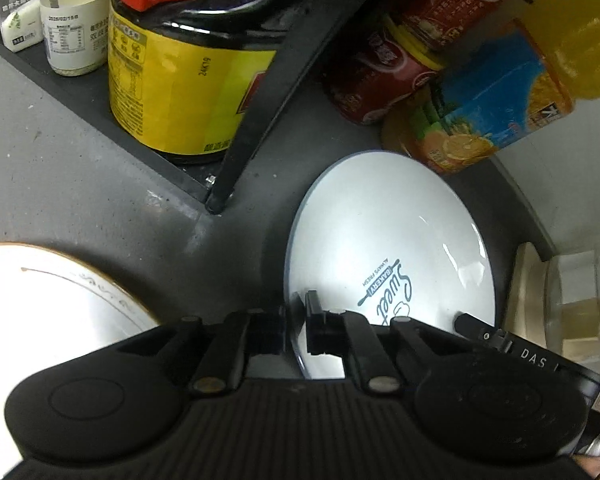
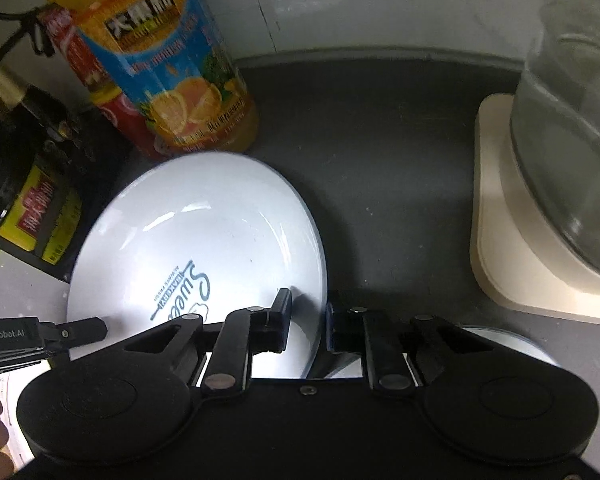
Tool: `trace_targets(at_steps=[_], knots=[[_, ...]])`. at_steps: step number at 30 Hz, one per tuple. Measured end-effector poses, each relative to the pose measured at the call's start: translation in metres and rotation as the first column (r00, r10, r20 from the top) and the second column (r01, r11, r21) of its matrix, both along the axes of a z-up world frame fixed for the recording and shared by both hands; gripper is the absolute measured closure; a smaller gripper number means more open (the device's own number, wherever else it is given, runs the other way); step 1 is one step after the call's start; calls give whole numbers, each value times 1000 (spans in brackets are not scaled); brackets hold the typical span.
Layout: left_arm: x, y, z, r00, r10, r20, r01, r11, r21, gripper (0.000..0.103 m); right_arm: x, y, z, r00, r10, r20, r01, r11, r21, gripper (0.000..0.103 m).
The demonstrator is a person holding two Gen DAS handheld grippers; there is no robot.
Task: Organize plates and bowls
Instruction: 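Grasp the rim of the 'Sweet' plate with the right tool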
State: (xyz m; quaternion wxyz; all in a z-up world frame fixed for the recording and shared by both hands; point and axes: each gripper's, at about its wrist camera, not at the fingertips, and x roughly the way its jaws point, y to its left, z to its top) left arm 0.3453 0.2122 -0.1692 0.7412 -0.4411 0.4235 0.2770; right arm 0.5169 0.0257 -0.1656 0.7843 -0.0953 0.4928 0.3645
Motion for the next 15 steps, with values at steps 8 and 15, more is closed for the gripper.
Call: trace_targets(at_steps=[8,15], knots=[[-13,12,18,1000,-19,19,19,1000,14,97,-21,-16,20,999,-27,-29,29,996,79,93],[-26,17,31,998,-52,23,51,999,16,97,-44,-32,31,997,-67,-35,71,990,120,93]])
